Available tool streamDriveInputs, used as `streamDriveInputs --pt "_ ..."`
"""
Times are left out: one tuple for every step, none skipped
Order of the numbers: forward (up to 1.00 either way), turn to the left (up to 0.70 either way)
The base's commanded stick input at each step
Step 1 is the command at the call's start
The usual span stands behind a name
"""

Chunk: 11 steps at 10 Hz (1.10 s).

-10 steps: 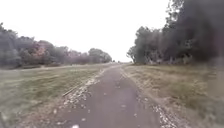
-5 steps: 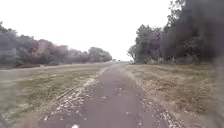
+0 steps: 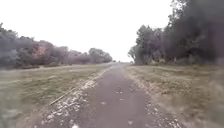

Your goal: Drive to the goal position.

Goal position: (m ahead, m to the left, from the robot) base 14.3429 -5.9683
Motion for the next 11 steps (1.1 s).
streamDriveInputs --pt "0.45 0.0" --pt "0.45 0.0" --pt "0.45 0.0" --pt "0.45 0.0" --pt "0.45 0.0" --pt "0.45 0.0" --pt "0.45 0.0" --pt "0.45 0.0" --pt "0.45 0.0" --pt "0.45 0.0" --pt "0.45 0.0"
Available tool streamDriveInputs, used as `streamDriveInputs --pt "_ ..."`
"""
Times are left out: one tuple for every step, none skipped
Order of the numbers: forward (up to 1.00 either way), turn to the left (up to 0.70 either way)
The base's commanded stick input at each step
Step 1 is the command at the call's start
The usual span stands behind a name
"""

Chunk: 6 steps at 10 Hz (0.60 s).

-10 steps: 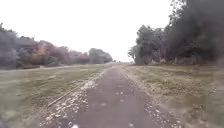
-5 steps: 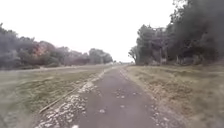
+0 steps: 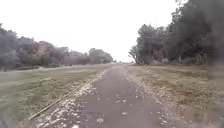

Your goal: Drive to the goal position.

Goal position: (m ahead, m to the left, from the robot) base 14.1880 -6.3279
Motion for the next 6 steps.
streamDriveInputs --pt "0.45 0.0" --pt "0.45 0.0" --pt "0.45 0.0" --pt "0.45 0.0" --pt "0.45 0.01" --pt "0.45 0.27"
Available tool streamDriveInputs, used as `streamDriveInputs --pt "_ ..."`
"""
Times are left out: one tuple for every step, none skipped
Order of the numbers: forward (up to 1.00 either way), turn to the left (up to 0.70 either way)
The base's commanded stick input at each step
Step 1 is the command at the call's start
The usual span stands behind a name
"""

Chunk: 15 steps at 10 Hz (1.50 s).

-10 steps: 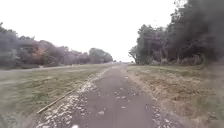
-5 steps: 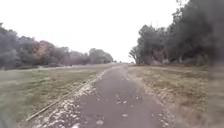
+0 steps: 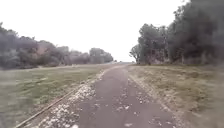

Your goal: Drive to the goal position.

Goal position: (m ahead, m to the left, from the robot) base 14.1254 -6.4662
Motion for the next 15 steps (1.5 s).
streamDriveInputs --pt "0.45 0.27" --pt "0.45 0.16" --pt "0.45 0.0" --pt "0.45 0.0" --pt "0.45 0.0" --pt "0.45 0.0" --pt "0.45 0.0" --pt "0.45 0.0" --pt "0.45 0.0" --pt "0.45 0.0" --pt "0.45 0.0" --pt "0.45 0.0" --pt "0.45 0.0" --pt "0.45 -0.08" --pt "0.45 -0.19"
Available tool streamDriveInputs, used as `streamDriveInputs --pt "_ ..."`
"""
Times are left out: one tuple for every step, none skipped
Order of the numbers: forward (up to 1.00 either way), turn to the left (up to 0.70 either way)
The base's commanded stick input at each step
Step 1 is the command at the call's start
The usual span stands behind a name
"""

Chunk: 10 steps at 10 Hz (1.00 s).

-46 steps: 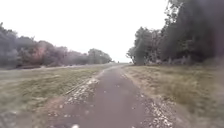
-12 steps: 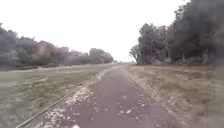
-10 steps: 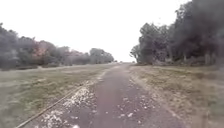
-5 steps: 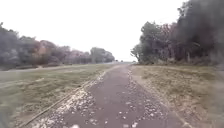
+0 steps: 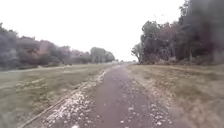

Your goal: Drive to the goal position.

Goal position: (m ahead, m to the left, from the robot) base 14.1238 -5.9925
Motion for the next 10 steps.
streamDriveInputs --pt "0.45 -0.25" --pt "0.45 -0.14" --pt "0.45 0.0" --pt "0.45 0.0" --pt "0.45 0.0" --pt "0.45 0.0" --pt "0.45 0.0" --pt "0.45 0.0" --pt "0.45 -0.02" --pt "0.45 -0.17"
